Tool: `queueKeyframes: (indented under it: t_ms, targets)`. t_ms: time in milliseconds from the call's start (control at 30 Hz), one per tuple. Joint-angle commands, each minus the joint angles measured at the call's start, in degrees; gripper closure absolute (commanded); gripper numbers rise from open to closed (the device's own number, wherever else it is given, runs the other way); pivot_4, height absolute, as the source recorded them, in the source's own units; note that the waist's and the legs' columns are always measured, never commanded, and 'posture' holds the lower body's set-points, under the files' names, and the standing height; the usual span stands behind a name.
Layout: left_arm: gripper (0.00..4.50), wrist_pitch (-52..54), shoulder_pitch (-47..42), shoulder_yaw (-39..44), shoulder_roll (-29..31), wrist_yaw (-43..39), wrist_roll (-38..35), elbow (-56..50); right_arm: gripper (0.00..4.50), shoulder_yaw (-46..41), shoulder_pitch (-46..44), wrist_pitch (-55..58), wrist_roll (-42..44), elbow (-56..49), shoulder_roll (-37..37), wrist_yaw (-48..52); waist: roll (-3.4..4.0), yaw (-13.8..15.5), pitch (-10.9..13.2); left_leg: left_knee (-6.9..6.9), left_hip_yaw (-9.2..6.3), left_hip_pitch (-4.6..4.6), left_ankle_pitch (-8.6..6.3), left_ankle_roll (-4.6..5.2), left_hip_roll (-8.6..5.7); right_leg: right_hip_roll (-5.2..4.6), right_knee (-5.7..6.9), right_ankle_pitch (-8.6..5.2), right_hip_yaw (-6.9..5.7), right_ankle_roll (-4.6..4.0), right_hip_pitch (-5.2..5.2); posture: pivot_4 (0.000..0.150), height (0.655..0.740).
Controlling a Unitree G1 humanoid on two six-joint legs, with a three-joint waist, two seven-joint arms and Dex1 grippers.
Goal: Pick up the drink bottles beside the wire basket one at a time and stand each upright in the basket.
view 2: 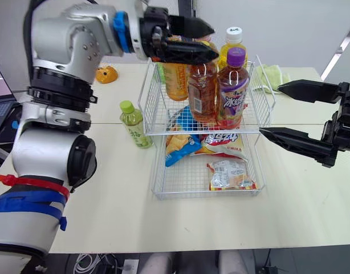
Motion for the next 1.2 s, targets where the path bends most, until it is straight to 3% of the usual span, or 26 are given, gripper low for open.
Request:
queueKeyframes:
  t_ms: [33, 167, 333, 533, 700, 933, 1067, 1200]
  targets:
    - [0.04, 4.33, -0.94, 3.8, 4.98, -2.87, -3.8, -7.31, 0.0, -2.95, 0.32, -0.42, 0.99, -1.0, -0.67, -0.71, 0.01, -0.15, 0.0, 0.0, 0.0, 0.01, 0.0, 0.0, 0.01, 0.01, 0.0, 0.0, 0.01, 0.0, 0.0, 0.15, 0.74]
    - [0.04, 11.05, 2.53, 8.12, 11.47, -3.02, -8.74, -14.73, 0.0, -3.33, 1.29, -0.79, 0.9, -1.47, -0.59, -0.67, 0.03, -0.17, -0.02, 0.0, 0.0, 0.04, 0.0, 0.0, 0.04, 0.03, 0.02, 0.0, 0.02, 0.0, 0.0, 0.15, 0.74]
    - [0.04, 14.58, 9.11, 11.11, 18.16, 1.73, -9.07, -21.04, 0.0, -1.41, 1.75, -2.51, -0.45, -2.57, -0.74, 1.07, 0.05, -0.02, -0.03, 0.02, -0.01, 0.18, 0.01, -0.01, 0.04, 0.03, 0.05, 0.0, 0.03, 0.0, 0.13, 0.15, 0.74]
    - [0.04, 11.75, 23.37, 17.77, 26.16, 11.87, -5.62, -27.27, 0.0, 8.68, -3.51, -5.78, -0.25, -5.75, -0.49, 1.35, 0.1, -0.28, -0.06, -0.01, 0.08, 0.3, 0.02, 0.01, 0.06, 0.0, 0.07, 0.02, 0.14, 0.0, 0.12, 0.15, 0.74]
    - [0.04, 5.6, 36.59, 20.68, 29.82, 14.75, -3.45, -31.33, 0.0, 15.54, -8.75, -5.85, 0.71, -4.38, 1.43, -1.45, 0.1, 0.02, -0.06, -0.01, 0.09, 0.31, 0.03, 0.0, 0.09, -0.02, 0.06, 0.04, 0.13, -0.04, 0.12, 0.15, 0.74]
    - [0.04, 2.15, 48.45, 25.42, 30.56, 17.42, -4.02, -28.99, 0.0, 19.37, -11.52, -5.64, 0.4, -3.58, 2.8, -2.37, 0.1, 0.54, -0.06, -0.01, 0.06, 0.29, 0.02, 0.01, 0.05, -0.1, 0.02, 0.05, 0.06, -0.04, 0.12, 0.15, 0.74]
    - [0.04, -0.63, 56.12, 25.52, 25.64, 21.87, -3.77, -34.18, 0.0, 19.47, -11.03, -5.82, 0.13, -5.0, 3.16, -3.6, 0.12, 0.58, -0.07, -0.04, 0.1, 0.31, 0.02, 0.02, 0.03, -0.21, 0.01, 0.05, 0.08, -0.04, 0.13, 0.15, 0.74]
    - [0.04, -1.37, 57.53, 25.15, 21.09, 26.72, -4.12, -37.55, 0.0, 19.26, -10.24, -5.76, -0.14, -6.27, 3.06, -4.08, 0.08, 0.81, -0.08, 0.0, 0.03, 0.27, 0.02, 0.01, 0.06, -0.31, 0.02, 0.07, 0.01, -0.07, 0.12, 0.15, 0.74]
